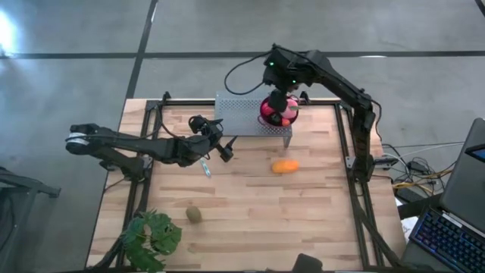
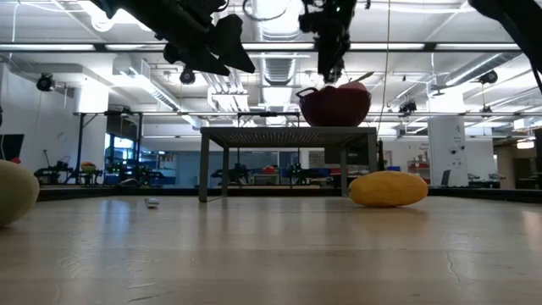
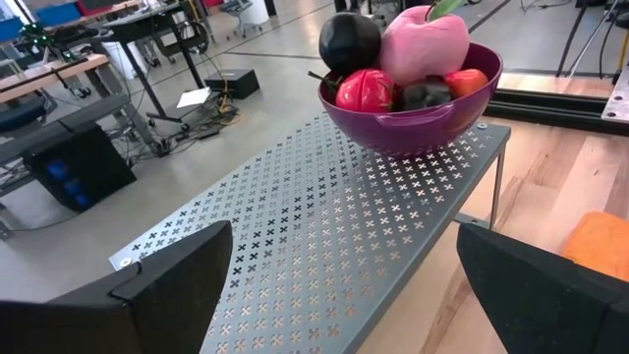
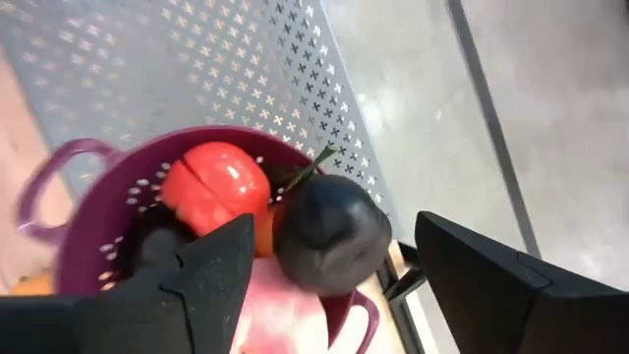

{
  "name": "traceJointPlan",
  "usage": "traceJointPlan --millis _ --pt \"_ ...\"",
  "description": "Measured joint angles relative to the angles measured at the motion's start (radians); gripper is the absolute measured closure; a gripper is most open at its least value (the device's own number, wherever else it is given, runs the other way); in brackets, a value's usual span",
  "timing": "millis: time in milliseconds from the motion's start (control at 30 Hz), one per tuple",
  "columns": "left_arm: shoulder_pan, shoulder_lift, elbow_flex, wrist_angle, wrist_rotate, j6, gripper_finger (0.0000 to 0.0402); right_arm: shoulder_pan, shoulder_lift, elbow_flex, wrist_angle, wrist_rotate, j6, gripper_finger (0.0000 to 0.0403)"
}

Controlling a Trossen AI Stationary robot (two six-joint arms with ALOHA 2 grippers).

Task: Pick & Place Fruit
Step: Put the kiwi into the purple bowl on the shelf

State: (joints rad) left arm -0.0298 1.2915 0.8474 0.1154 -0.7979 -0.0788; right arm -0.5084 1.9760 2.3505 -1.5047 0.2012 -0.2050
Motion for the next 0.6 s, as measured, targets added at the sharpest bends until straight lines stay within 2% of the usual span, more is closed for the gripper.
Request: traceJointPlan --millis 233,433,600 --pt "0.000 0.000 0.000 0.000 0.000 0.000 0.0005 0.039 -0.091 0.000 0.012 0.003 0.049 0.0166" --pt "-0.002 0.000 0.000 -0.021 0.008 -0.038 0.0005 0.119 -0.142 0.000 0.013 0.001 0.086 0.0197" --pt "-0.005 0.000 0.000 -0.045 0.149 -0.053 0.0005 0.217 -0.155 0.000 0.013 0.000 0.085 0.0222"
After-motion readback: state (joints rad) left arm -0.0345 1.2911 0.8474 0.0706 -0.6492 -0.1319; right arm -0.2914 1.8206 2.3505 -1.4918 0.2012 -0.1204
